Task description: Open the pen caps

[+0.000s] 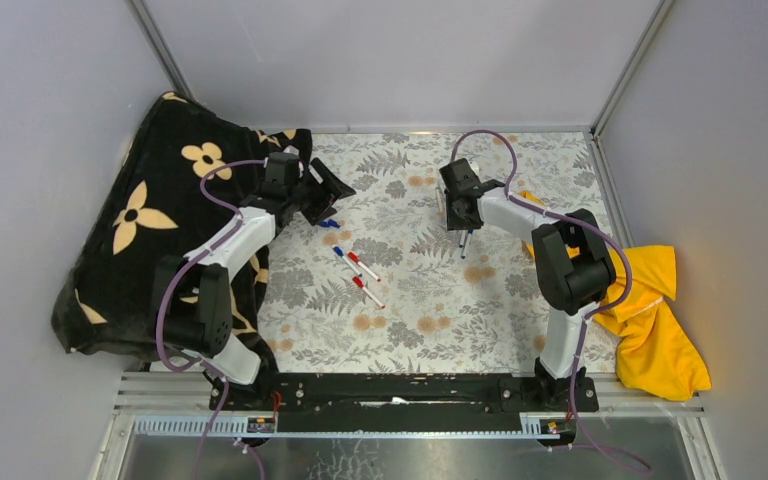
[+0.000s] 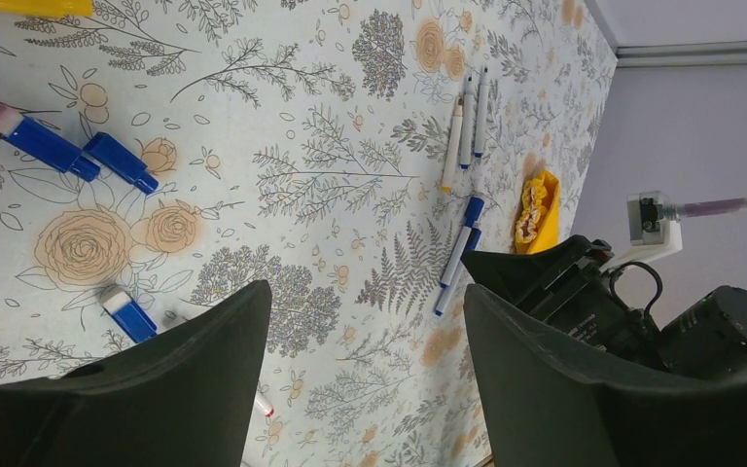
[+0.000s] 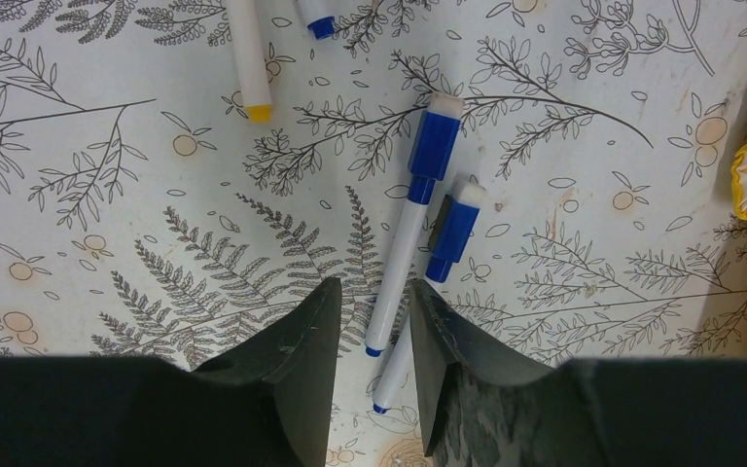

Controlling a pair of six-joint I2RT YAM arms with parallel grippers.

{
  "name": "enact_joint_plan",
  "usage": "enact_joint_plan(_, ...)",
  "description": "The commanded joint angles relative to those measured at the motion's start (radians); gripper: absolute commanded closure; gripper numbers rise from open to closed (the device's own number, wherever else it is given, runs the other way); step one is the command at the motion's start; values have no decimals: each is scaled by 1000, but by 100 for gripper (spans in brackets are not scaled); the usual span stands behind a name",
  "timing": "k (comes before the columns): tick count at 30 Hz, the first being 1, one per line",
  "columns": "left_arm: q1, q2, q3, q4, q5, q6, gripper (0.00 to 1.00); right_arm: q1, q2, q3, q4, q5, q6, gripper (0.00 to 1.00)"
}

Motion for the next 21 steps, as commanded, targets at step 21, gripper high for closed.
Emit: enact_joint_plan(21, -5, -29, 17, 55, 21, 9, 21, -22, 27, -8, 16, 15, 26, 61)
